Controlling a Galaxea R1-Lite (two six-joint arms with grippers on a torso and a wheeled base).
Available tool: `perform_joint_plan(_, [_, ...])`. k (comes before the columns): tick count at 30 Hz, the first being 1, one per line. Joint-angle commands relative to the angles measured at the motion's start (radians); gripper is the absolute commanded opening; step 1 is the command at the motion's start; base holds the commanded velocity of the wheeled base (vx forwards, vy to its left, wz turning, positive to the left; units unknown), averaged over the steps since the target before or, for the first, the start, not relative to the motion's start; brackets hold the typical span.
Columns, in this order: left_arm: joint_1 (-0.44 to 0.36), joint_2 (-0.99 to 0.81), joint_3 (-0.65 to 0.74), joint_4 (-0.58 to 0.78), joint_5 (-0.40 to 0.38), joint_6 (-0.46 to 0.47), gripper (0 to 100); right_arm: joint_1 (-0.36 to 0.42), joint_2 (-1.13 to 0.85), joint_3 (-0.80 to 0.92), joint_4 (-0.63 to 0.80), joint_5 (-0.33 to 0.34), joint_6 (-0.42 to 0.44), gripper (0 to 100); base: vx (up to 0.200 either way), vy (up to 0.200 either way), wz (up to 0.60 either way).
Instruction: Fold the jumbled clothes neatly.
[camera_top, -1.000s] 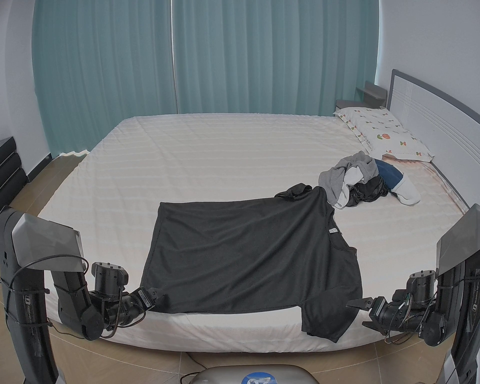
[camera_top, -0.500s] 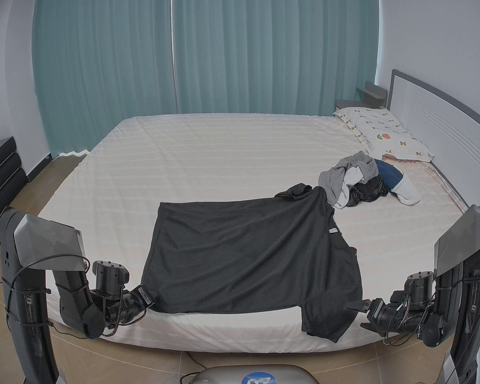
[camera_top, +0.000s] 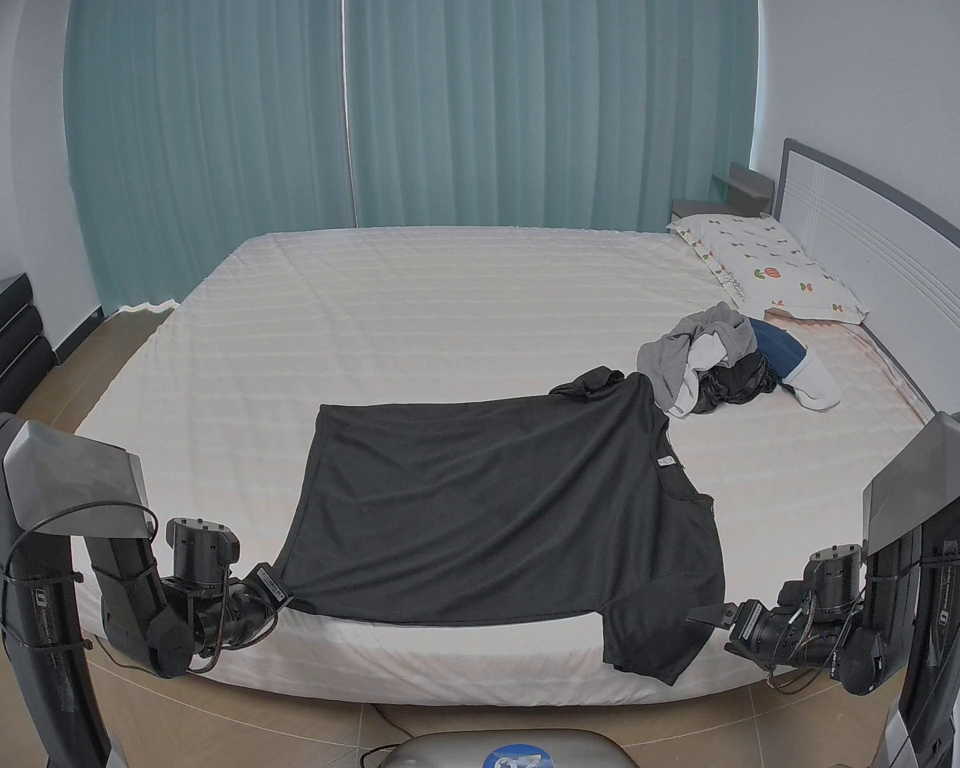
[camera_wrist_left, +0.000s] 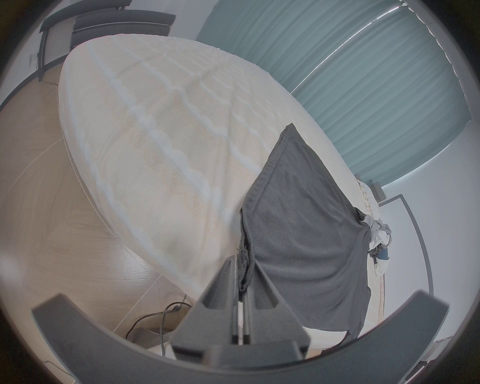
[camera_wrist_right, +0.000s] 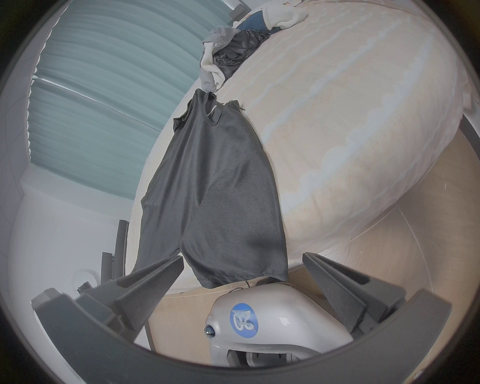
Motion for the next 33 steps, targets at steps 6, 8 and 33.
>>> perform_joint_plan(6, [0.013, -0.001, -0.005, 0.0, -0.014, -0.016, 0, 0.017, 0.021, -0.121, -0.009, -0.059, -0.071, 100, 0.0, 0.0, 0.0])
perform_joint_plan(8, [0.016, -0.001, -0.005, 0.0, -0.016, -0.016, 0, 0.009, 0.023, -0.14, -0.008, -0.057, -0.136, 100, 0.0, 0.0, 0.0])
perform_joint_plan(33, [0.016, -0.001, -0.007, -0.001, -0.017, -0.008, 0, -0.003, 0.103, -0.128, -0.012, 0.023, -0.257, 100, 0.0, 0.0, 0.0])
